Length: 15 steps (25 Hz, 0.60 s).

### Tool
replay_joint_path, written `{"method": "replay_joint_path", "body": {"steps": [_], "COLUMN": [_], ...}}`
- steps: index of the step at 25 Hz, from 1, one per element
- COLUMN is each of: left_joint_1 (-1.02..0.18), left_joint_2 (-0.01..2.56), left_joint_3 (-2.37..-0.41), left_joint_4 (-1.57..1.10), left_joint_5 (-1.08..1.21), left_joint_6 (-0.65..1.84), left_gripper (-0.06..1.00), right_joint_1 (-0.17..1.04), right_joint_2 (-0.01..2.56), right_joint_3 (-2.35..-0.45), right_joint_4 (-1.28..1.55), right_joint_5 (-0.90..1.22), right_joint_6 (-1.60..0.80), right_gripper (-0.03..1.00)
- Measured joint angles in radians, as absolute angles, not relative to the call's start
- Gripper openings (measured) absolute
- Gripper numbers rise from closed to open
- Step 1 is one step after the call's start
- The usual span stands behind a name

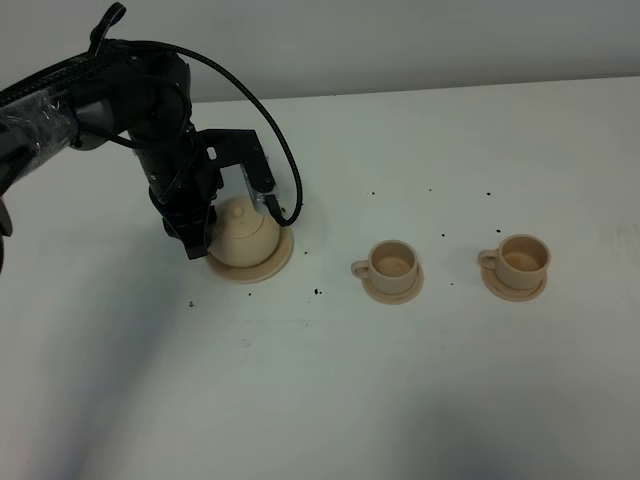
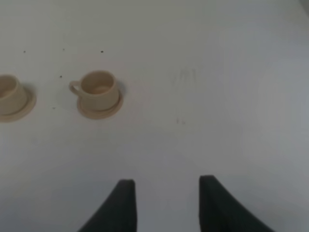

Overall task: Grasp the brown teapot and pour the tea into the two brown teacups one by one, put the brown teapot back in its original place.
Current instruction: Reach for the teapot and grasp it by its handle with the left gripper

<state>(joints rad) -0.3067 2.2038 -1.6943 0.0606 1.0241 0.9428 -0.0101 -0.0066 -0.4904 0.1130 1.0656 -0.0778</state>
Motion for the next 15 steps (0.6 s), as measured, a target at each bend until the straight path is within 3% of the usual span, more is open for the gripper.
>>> {"method": "replay_joint_path", "body": {"steps": [15], "left_joint_1": [-0.307], "left_joint_2": [2.204], "left_joint_3": [-1.694], "left_joint_4": [0.049], "left_joint_5": [1.023], "left_joint_6": [0.955], "left_gripper": [0.15], "right_joint_1": [-0.010], "right_joint_2": [-0.007], "right_joint_3": [-0.490], "right_joint_4": [0.114], "right_joint_5": [1.066], "right_joint_6": [-0.078], "right_gripper": [0.34]}}
